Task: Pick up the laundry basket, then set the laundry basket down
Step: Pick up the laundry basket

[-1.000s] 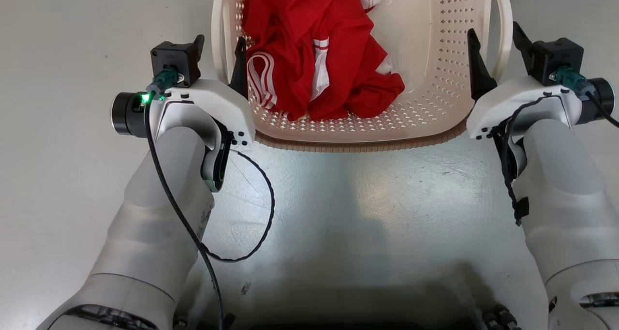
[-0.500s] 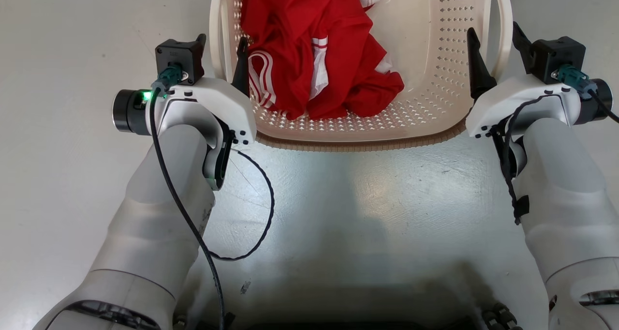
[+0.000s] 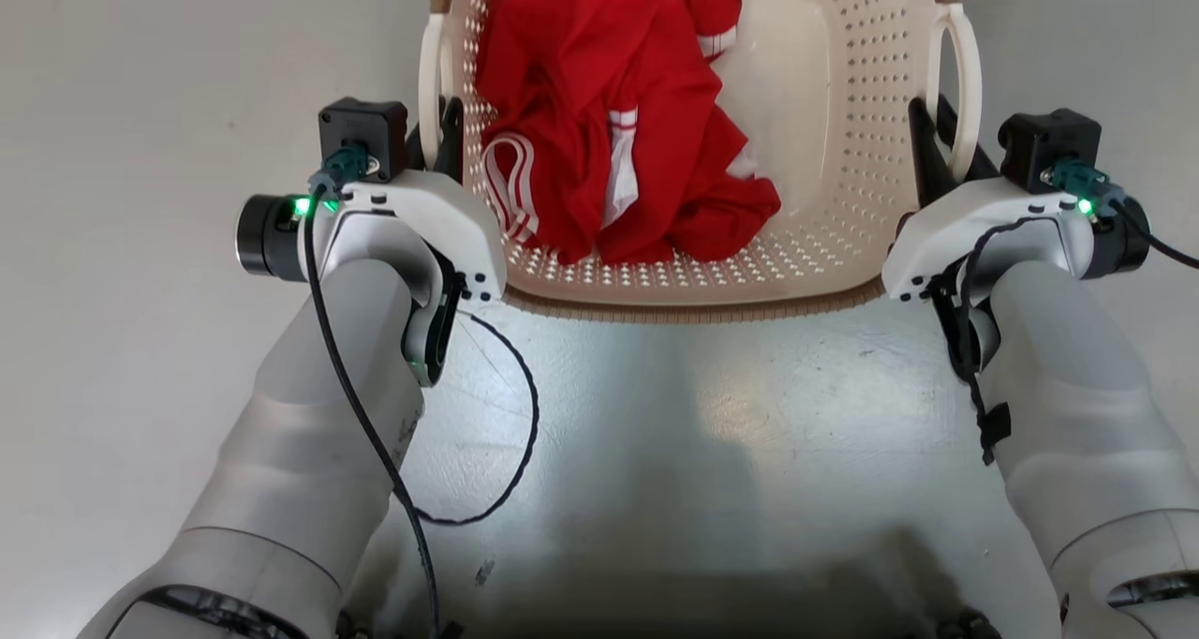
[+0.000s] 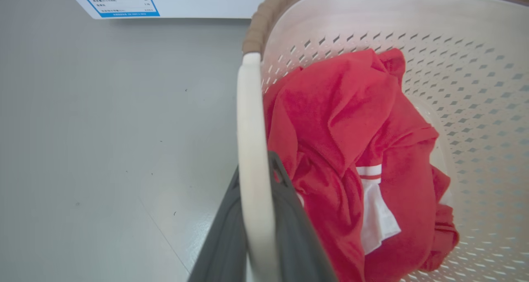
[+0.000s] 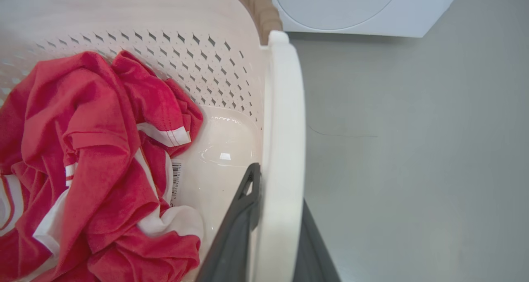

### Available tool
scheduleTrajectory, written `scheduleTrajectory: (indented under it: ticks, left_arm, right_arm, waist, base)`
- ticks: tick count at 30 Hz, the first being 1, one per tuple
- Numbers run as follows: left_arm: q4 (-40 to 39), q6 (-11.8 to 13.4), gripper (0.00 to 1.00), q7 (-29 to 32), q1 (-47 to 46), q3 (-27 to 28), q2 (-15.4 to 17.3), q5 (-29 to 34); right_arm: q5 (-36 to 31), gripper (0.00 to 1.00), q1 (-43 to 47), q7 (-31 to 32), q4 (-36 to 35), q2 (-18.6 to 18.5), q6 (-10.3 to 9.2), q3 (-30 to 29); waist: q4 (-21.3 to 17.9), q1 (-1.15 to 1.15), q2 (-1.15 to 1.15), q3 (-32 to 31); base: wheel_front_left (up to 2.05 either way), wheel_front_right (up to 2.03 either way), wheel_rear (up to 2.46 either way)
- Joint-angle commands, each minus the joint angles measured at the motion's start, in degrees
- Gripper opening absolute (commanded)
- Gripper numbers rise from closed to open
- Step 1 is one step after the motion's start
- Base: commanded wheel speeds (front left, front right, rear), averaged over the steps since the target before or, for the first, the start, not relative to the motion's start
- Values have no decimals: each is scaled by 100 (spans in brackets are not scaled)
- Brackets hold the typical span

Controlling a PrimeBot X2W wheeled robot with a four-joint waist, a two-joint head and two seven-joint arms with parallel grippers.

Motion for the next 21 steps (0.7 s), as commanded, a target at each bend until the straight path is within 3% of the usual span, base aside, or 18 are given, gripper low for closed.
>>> scheduleTrajectory:
  ticks: [1, 12, 21]
  left_arm:
    - [-58, 57, 0, -36, 181, 10, 118, -60]
    - [359, 86, 0, -36, 483, -498, 118, -299]
    - [608, 95, 0, -36, 943, -903, 118, -707]
  right_arm:
    - [33, 0, 360, -39, 15, 116, 34, 195]
    - [496, 0, 540, -39, 591, 116, 34, 691]
    - [1259, 0, 857, -27, 1019, 116, 34, 1405]
  waist:
    - [-17, 0, 0, -100]
    - [-186, 0, 0, -800]
    - [-383, 0, 0, -1690]
  base:
    - [0, 0, 0]
    - [0, 0, 0]
    - [0, 0, 0]
